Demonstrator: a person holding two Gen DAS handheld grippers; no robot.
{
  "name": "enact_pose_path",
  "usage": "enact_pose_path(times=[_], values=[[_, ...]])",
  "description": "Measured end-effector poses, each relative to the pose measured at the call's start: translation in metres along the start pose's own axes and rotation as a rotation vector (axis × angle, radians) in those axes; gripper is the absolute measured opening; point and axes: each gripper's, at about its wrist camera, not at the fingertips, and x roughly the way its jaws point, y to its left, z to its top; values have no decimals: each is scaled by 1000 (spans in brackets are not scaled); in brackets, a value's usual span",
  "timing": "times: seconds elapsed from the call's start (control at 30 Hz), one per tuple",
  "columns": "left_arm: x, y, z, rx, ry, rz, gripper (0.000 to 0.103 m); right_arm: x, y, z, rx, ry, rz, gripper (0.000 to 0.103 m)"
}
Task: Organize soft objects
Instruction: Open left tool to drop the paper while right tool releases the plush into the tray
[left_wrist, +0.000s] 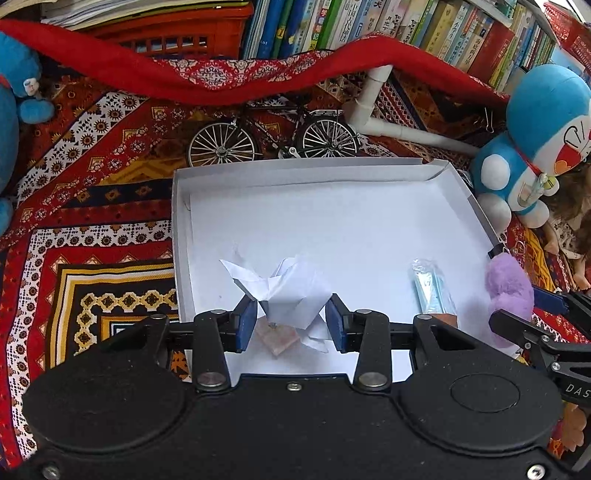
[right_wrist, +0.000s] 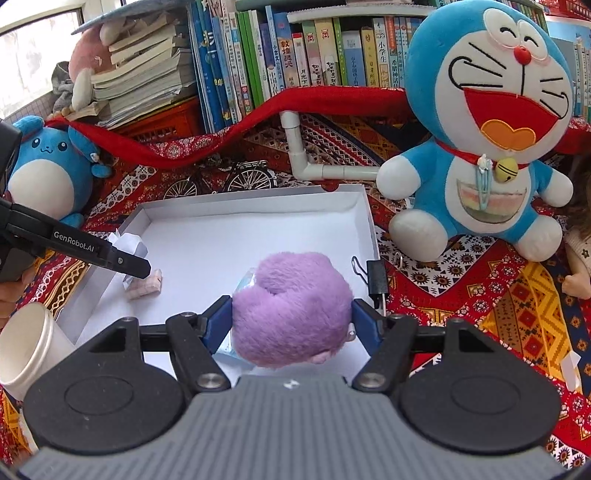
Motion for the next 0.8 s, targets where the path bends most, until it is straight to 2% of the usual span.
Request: enact_pose_path(times=[0.33,0.43,0.8], values=[[-1,0,1,-7,2,0,45,4,0,-1,3,13,3,76],[-6,1,1,-9,-7,2,48,2,0,-1,4,8,8,80],[-40,-5,-9,5,-68,18,62,-16,4,-2,7,-32,28,86]])
